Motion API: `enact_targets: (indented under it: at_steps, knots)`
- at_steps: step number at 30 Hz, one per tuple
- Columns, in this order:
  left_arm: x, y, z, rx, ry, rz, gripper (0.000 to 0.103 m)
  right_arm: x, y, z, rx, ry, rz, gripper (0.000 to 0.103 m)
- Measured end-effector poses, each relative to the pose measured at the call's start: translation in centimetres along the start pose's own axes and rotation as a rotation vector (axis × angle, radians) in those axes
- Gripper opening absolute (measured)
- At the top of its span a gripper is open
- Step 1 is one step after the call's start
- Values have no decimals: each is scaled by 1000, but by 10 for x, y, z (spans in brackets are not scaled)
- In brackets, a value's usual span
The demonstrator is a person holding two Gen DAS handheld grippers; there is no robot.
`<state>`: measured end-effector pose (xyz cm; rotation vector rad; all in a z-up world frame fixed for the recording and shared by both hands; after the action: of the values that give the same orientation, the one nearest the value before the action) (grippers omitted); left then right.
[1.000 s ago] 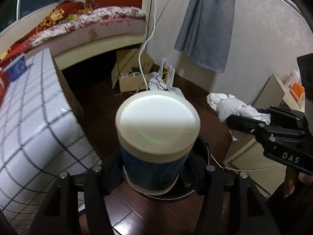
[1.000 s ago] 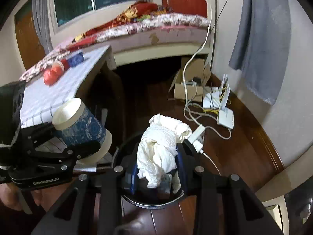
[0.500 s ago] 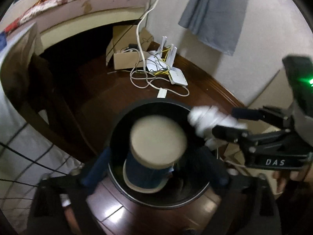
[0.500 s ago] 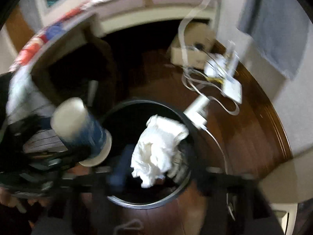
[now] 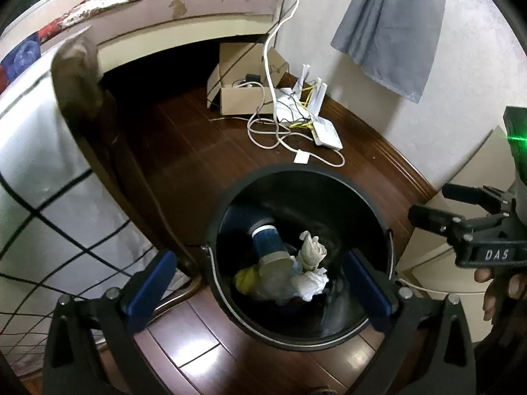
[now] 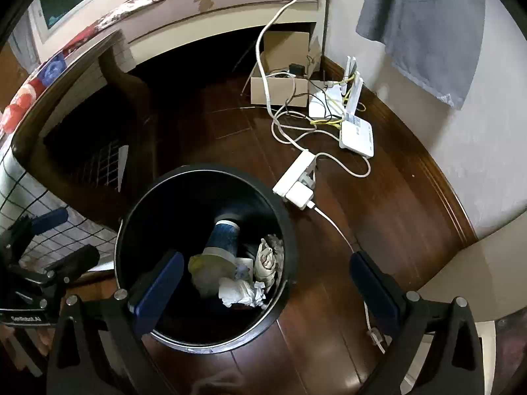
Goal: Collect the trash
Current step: 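Carry both items over the bin and open both tools to drop them, then move both tools back over the table toward the remaining items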
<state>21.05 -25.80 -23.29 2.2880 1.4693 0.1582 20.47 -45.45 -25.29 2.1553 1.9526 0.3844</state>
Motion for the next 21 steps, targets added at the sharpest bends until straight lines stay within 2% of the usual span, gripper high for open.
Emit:
enact_targets:
  at_steps: [12, 21]
  knots:
    - [-11, -4, -23, -43, 16, 36, 102, 15, -10, -24, -38, -21, -20, 102]
    - [-4, -13, -52, -89, 33, 26, 102, 26, -18, -50, -88, -43, -37, 102]
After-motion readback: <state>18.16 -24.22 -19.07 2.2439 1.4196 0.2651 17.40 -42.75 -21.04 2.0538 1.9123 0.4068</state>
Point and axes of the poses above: each gripper's, at about its wrist camera, not at the fingertips, and z roughly the way its jaws point, x to its left, y to its top, the point moved 9 cm from there along z, roughly the way its jaws point, and after that the axes turned 10 degrees about x, right-handed, at the moved point
